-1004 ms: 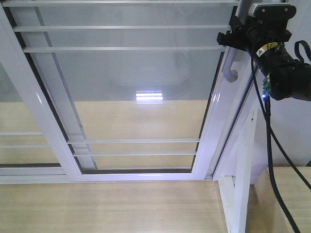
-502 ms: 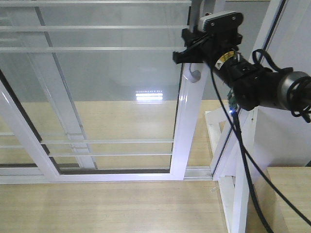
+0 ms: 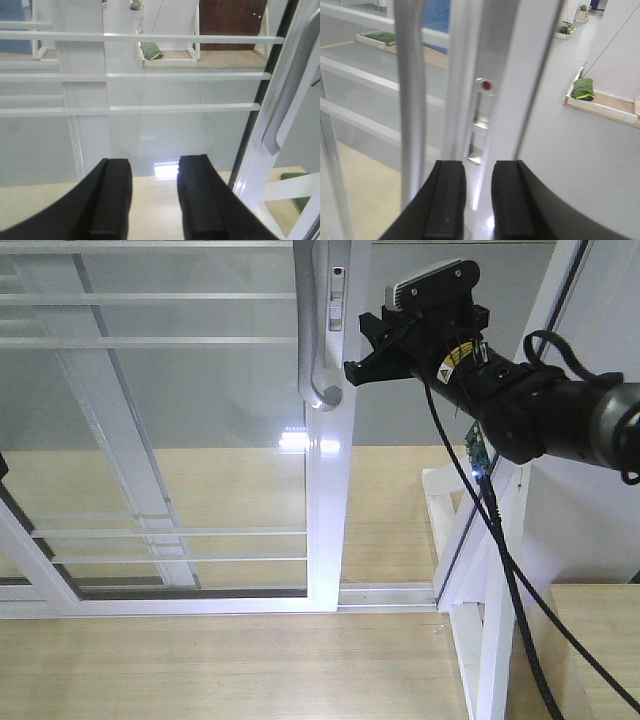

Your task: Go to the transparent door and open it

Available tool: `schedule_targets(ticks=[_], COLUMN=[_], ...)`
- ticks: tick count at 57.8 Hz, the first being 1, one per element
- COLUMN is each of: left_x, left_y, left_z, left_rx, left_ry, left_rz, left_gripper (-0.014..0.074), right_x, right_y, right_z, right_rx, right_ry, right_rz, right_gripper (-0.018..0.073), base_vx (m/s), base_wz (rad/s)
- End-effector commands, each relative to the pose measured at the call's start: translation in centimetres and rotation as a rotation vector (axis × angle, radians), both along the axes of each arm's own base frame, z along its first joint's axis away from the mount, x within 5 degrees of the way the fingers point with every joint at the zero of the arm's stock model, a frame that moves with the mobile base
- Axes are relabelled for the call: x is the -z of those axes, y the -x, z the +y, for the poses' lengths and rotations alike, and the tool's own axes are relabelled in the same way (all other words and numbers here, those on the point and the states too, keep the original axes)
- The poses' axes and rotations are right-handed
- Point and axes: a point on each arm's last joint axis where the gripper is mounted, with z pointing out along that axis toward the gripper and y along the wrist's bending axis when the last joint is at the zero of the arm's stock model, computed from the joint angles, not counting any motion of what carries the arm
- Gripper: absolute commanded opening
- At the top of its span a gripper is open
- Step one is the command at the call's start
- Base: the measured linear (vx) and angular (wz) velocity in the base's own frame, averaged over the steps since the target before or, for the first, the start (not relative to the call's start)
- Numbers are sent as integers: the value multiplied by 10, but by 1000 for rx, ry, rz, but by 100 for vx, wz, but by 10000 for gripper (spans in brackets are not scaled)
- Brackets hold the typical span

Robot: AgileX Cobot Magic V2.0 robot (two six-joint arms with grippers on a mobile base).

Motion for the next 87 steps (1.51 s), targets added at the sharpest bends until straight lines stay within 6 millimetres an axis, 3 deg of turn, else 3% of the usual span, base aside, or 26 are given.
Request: schedule_targets(ticks=[1, 10, 20, 32, 60, 87], left_x=[-18, -14, 1, 17, 23, 36], left_y=[-2, -8, -32, -68, -165, -221], left_z=[2, 1, -8, -29, -66, -87], left_rx=[-9, -7, 13, 53, 68, 106], left_ry=[-41, -45, -53, -64, -86, -24], left_rz=[-107, -78, -39, -63, -143, -213], left_gripper=[376, 376, 376, 376, 376, 376], right_x=[-51, -73, -86, -86, -86, -82], right_y=[11, 24, 32, 32, 32, 32], right_z=[-6, -12, -16, -16, -16, -17], right_rx=[-2, 13, 20, 21, 23, 31], right_ry=[-37, -29, -31, -31, -31, -12], right_rz=[-139, -144, -158, -156, -150, -114], right_gripper=[245, 245, 244, 244, 243, 243], base_vx=[0, 0, 0, 0, 0, 0], base_wz=[0, 0, 0, 0, 0, 0])
